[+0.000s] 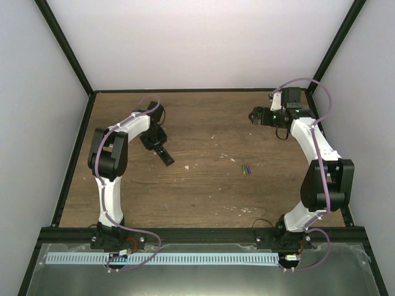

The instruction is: Load the batteries into the remote control

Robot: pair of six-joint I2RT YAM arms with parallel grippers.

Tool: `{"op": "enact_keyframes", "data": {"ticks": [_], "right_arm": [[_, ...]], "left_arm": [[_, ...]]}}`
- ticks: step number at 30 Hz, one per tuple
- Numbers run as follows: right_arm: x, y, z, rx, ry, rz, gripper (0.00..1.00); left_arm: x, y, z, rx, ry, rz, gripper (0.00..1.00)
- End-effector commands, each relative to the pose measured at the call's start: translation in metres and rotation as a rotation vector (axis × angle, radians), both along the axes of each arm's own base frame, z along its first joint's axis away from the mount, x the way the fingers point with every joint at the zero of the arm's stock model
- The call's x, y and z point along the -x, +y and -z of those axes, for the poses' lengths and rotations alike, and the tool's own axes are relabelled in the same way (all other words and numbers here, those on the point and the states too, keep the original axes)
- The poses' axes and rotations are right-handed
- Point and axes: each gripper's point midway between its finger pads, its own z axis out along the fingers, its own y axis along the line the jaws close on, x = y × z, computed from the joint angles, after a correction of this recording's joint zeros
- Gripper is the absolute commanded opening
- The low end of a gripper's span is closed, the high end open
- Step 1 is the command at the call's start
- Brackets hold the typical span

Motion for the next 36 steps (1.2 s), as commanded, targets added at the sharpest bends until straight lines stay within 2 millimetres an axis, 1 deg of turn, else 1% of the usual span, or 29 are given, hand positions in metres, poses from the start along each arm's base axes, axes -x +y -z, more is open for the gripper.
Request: {"op": "enact_keyframes", "data": {"ticks": [1,3,7,11,14,16,18,21,26,28,31,33,34,36], "right_arm": [[-0.008,0.008,-0.016,-0.015,-0.044,-0.035,1.0],[-0.007,0.012,-0.015,-0.031,-0.041,-0.054,1.0],[-0.004,0.023,-0.021,-0.08,-0.057,-0.106,1.0],[0.0,0.035,-0.024,-0.147,-0.071,-0.147,0.97],[0.006,0.052,-0.026,-0.226,-0.082,-0.215,0.96],[0.014,0.068,-0.028,-0.295,-0.092,-0.276,0.96],[0.025,0.089,-0.031,-0.38,-0.103,-0.355,0.96],[0.041,0.123,-0.029,-0.45,-0.095,-0.46,0.95],[0.064,0.182,-0.014,-0.475,-0.036,-0.594,0.91],[0.075,0.204,-0.011,-0.487,-0.02,-0.643,0.89],[0.084,0.23,-0.01,-0.494,-0.018,-0.698,0.84],[0.087,0.241,-0.01,-0.487,-0.012,-0.71,0.84],[0.086,0.246,-0.009,-0.483,-0.007,-0.709,0.83],[0.085,0.253,-0.007,-0.464,-0.013,-0.711,0.83]], "left_arm": [[0.015,-0.005,0.027,0.019,0.09,0.004,0.44],[0.013,-0.007,0.027,0.027,0.084,0.007,0.4],[0.007,-0.012,0.021,0.049,0.055,0.039,0.31],[-0.006,-0.023,0.005,0.102,-0.023,0.115,0.2],[-0.016,-0.033,-0.016,0.153,-0.116,0.171,0.16],[-0.026,-0.043,-0.036,0.199,-0.212,0.222,0.15],[-0.029,-0.052,-0.055,0.236,-0.285,0.275,0.13],[-0.026,-0.062,-0.08,0.262,-0.363,0.344,0.1],[-0.015,-0.076,-0.119,0.298,-0.473,0.41,0.09],[-0.011,-0.078,-0.129,0.311,-0.504,0.411,0.09],[-0.005,-0.08,-0.139,0.348,-0.525,0.385,0.08],[-0.002,-0.082,-0.142,0.37,-0.537,0.366,0.07],[0.0,-0.082,-0.143,0.378,-0.541,0.357,0.07],[0.003,-0.087,-0.149,0.402,-0.567,0.348,0.06]]}}
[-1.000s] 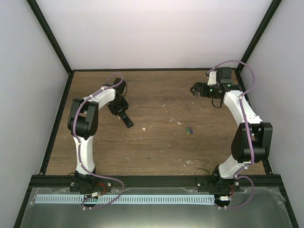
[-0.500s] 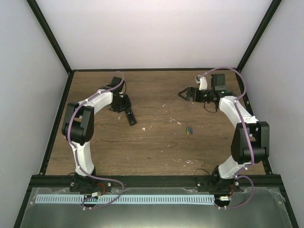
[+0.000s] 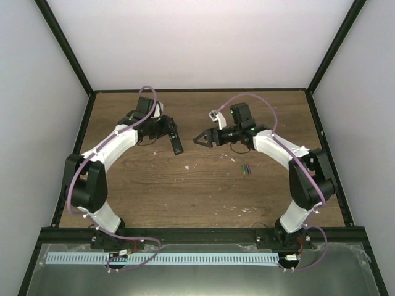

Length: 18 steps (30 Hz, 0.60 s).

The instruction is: Load the batteries into the remote control

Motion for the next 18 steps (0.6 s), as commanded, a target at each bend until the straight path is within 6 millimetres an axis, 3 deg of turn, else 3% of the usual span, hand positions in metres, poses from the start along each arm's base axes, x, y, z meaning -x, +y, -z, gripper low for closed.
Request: {"op": "enact_keyframes", "data": {"ticks": [1,11,18], "right_arm": [[-0.009,0.017,-0.013,-0.007,-0.057,0.005,0.83],[0.0,0.041,-0.001,0.012,-0.044,-0.036,0.79],[0.007,0.05,0.006,0.019,-0.027,-0.063,0.73]], "left_arm": [[0.005,-0.011,-0.014,0.079,-0.037,-0.009,0.06],[0.021,-0.047,-0.026,0.118,-0.046,0.04,0.04],[0.021,-0.05,-0.036,0.131,-0.068,0.035,0.02]]}}
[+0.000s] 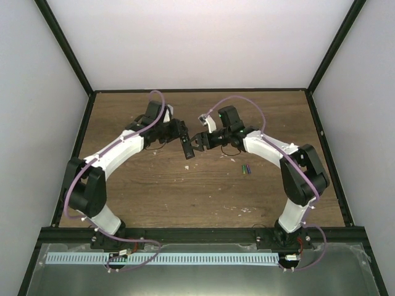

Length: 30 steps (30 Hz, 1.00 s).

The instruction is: Load the batteries into the remote control

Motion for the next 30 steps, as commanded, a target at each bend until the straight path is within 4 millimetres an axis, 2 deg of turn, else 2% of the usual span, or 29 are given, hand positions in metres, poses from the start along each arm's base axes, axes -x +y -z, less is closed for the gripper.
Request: {"op": "enact_keyframes", "data": {"ticks": [1,10,22,30], "right_arm": [[-0.003,0.013,-0.01,-0.016,-0.026,-0.023,0.71],[0.002,0.023,-0.003,0.009,-0.007,-0.055,0.59],[0.003,0.028,-0.002,0.02,0.005,-0.077,0.31],[0.002,0.032,-0.005,0.012,0.015,-0.098,0.24]], "left_arm": [[-0.005,-0.003,-0.028,0.038,-0.074,-0.015,0.02],[-0.005,-0.001,-0.029,0.031,-0.081,-0.034,0.01],[-0.009,0.005,-0.027,0.004,-0.088,-0.065,0.01],[-0.012,0.007,-0.022,-0.014,-0.084,-0.083,0.01]]}}
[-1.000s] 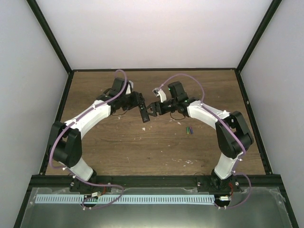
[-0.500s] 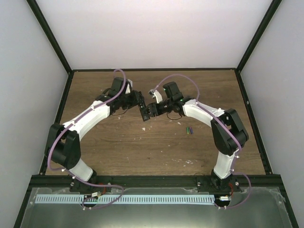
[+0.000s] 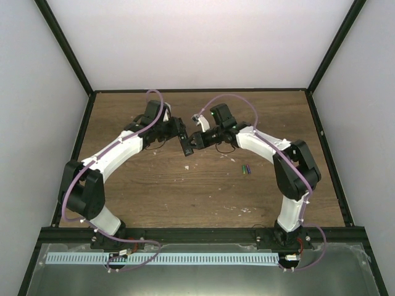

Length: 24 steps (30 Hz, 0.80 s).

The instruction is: Load the batteries into the remote control

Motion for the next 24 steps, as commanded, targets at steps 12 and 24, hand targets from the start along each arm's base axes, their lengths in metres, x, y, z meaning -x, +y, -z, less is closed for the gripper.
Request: {"op": "enact_keyframes", "data": {"ticks": [12,24], "right_arm": [[0.0011,0.0143,-0.0051,-0.017,0.013,-0.063,0.2],[-0.0045,0.0156,-0.0069,-0.007,0.004,-0.051,0.03]], "left_arm": [[-0.0097,-0.0053,-0.0145,0.017,-0.043,-0.011,0.01],[-0.0102,-0.0052,-0.0056,0.002,-0.03,-0.022,0.29]]}}
